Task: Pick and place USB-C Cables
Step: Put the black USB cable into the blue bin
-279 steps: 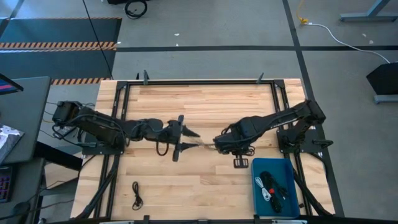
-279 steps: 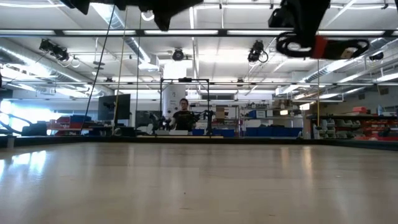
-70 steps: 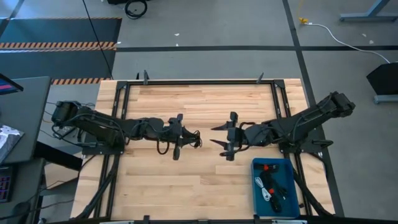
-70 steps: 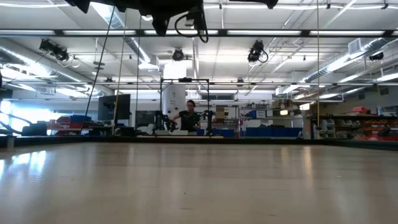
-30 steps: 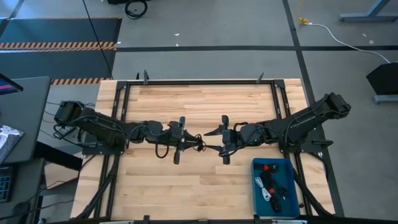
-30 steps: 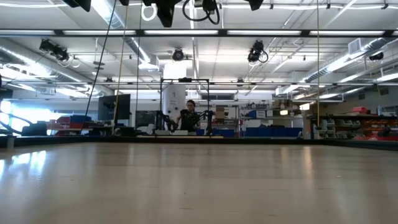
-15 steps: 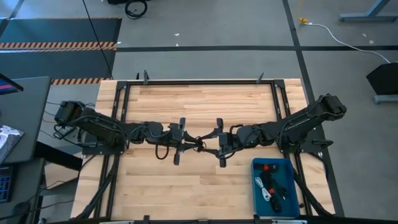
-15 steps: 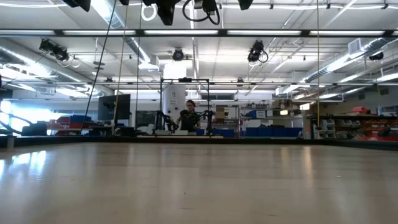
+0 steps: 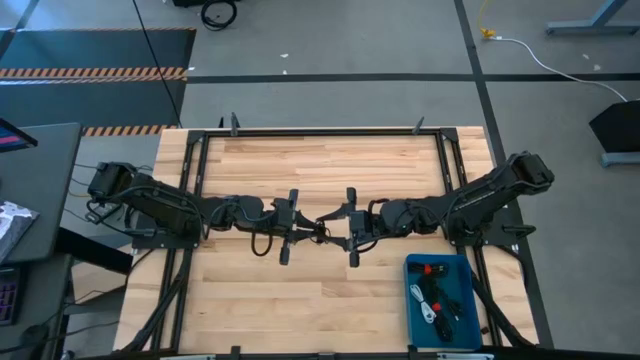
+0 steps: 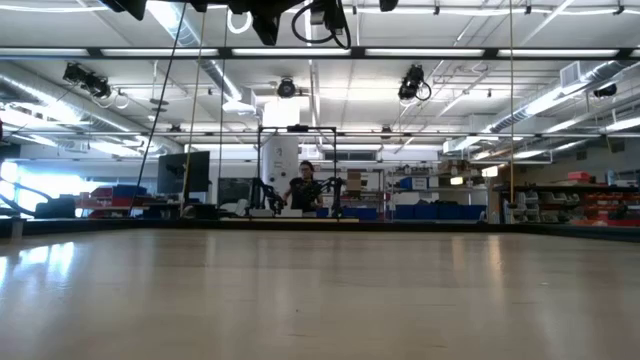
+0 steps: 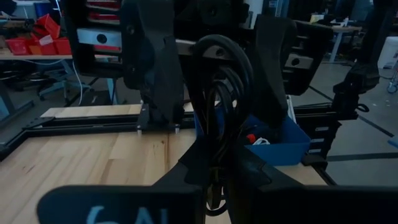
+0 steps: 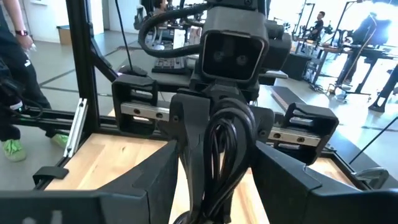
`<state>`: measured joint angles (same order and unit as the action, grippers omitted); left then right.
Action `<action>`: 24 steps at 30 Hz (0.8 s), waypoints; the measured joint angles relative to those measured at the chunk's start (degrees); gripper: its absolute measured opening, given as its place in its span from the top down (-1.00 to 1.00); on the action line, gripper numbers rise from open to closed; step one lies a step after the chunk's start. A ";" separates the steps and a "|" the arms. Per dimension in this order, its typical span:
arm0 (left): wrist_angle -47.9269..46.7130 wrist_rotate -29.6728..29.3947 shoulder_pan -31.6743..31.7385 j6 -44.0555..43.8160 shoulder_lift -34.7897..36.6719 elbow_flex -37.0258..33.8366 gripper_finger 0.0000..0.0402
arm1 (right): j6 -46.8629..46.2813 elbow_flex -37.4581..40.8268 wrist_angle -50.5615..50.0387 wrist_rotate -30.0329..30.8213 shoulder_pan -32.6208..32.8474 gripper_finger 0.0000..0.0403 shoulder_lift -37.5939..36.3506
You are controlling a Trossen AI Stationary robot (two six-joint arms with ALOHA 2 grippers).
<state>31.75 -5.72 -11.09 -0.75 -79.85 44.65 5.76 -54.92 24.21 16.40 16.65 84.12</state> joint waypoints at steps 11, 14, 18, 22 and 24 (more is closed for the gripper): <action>-0.06 -0.06 0.00 1.64 0.00 -0.03 0.81 | -0.09 0.04 1.53 0.38 -1.46 0.19 2.27; -0.20 -0.28 0.00 1.44 0.00 -0.05 0.81 | 0.05 0.04 1.55 0.61 -1.44 0.39 2.24; -0.34 -0.06 0.00 1.64 -0.02 -0.09 0.81 | 0.47 0.02 1.51 0.19 -1.45 0.76 2.23; -0.42 -0.04 0.00 1.66 -0.02 -0.09 0.81 | 2.46 0.02 1.28 0.52 -1.42 0.91 2.20; -0.44 -0.07 0.00 1.66 -0.02 -0.09 0.80 | 2.60 0.02 1.02 0.68 -1.42 0.91 2.20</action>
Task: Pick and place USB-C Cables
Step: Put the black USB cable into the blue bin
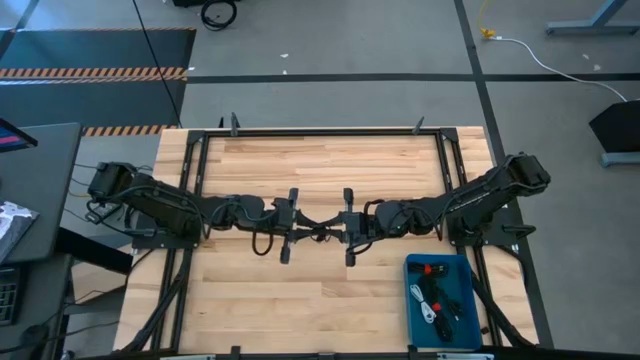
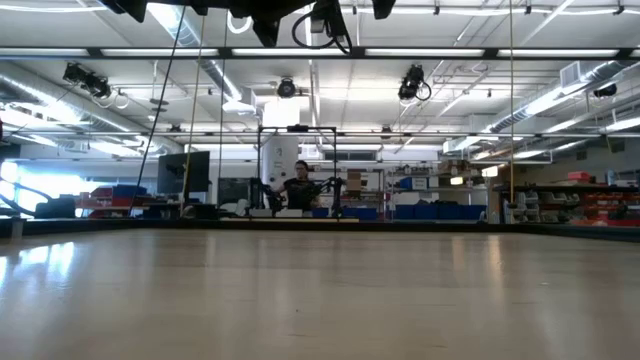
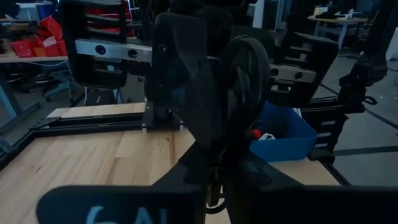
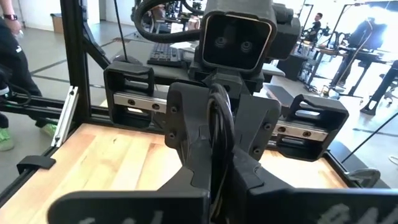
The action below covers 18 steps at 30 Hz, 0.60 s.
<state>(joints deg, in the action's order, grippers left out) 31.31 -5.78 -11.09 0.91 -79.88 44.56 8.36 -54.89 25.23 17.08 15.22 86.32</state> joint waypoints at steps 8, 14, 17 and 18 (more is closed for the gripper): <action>-0.25 -3.23 -0.11 -0.60 -0.03 0.00 0.54 | 2.41 -0.07 -1.68 1.57 0.05 0.91 -0.28; -0.88 -8.62 -1.31 0.26 -0.05 0.00 0.18 | 2.32 -0.07 -5.36 2.14 0.38 0.91 -1.34; -1.99 -10.37 -1.75 0.26 0.74 0.05 0.06 | 2.27 0.02 -9.68 3.22 0.85 0.91 -2.14; -2.12 -10.64 -1.77 0.24 1.24 0.13 0.03 | 2.20 0.04 -10.92 3.71 0.88 0.91 -2.35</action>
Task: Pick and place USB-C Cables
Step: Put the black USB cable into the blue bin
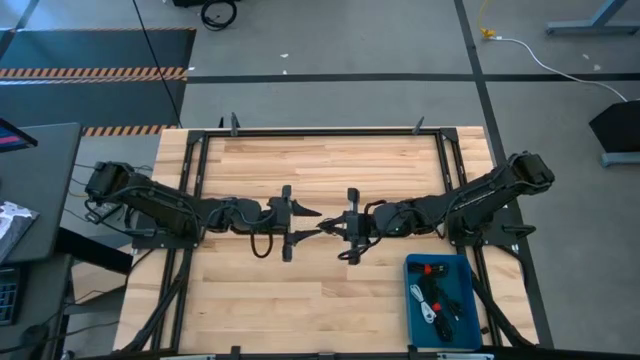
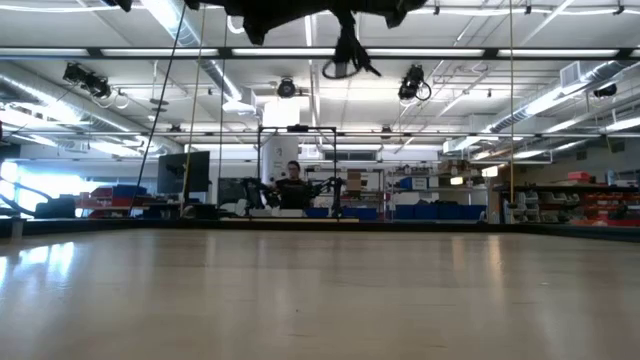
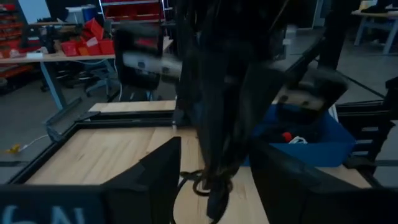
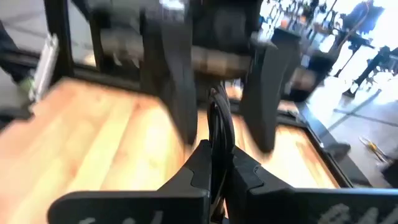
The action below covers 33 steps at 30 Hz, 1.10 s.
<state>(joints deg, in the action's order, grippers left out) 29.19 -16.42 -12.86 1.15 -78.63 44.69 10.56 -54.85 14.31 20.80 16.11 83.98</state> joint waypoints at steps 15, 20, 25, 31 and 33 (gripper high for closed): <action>-4.33 -0.48 -1.29 -0.48 1.93 -0.04 0.02 | -10.16 0.00 -24.61 0.83 5.76 0.91 -11.98; -4.03 -0.48 -1.29 -0.48 1.93 -0.05 0.03 | -16.79 0.00 -35.62 0.38 8.90 0.91 -15.11; -4.02 -0.48 -1.27 -0.66 1.93 -0.07 0.03 | -28.48 -1.76 -50.04 -2.64 11.96 0.91 -16.24; -3.78 -0.48 -1.25 -2.28 1.93 -0.06 0.03 | -45.24 -4.26 -67.72 -8.78 15.31 0.91 -15.73; -3.80 -0.48 -1.25 -2.43 1.93 -0.06 0.04 | -51.43 -4.26 -73.02 -10.98 16.16 0.91 -15.71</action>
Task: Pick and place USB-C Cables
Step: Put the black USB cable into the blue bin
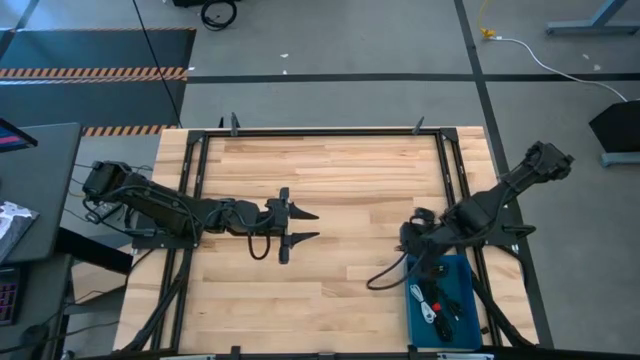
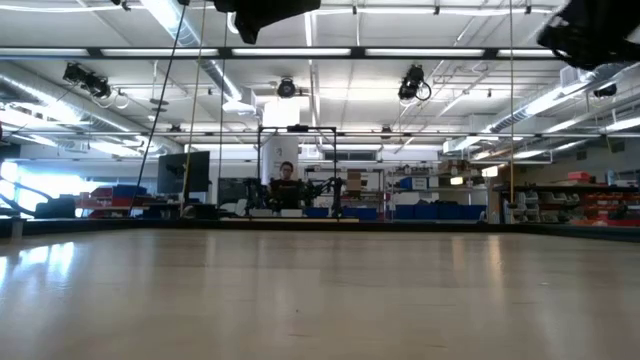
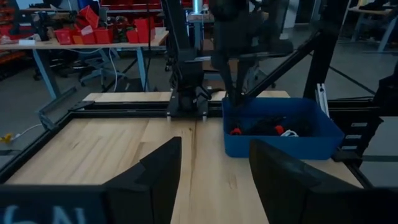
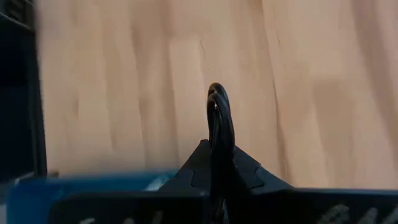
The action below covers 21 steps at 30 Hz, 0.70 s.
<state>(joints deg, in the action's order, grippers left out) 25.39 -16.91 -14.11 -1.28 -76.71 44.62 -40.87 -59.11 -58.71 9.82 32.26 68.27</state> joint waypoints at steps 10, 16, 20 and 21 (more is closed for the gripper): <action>0.04 -0.02 0.00 -0.04 0.00 0.00 0.04 | -19.51 3.43 -4.24 -8.93 8.51 0.91 0.09; 0.03 -0.02 0.00 -1.69 0.00 0.00 0.04 | -27.84 9.99 2.85 -11.05 14.00 0.91 0.11; 0.00 -0.02 0.00 -3.87 0.00 0.00 0.04 | -30.97 14.61 8.44 -11.86 15.71 0.91 0.11; -0.05 0.00 0.00 -4.37 0.00 0.00 0.04 | -31.33 15.65 9.19 -11.82 15.93 0.90 0.11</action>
<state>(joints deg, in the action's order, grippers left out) 25.34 -16.91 -14.11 -5.65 -76.71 44.62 -72.20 -43.46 -49.52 -2.00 48.20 68.38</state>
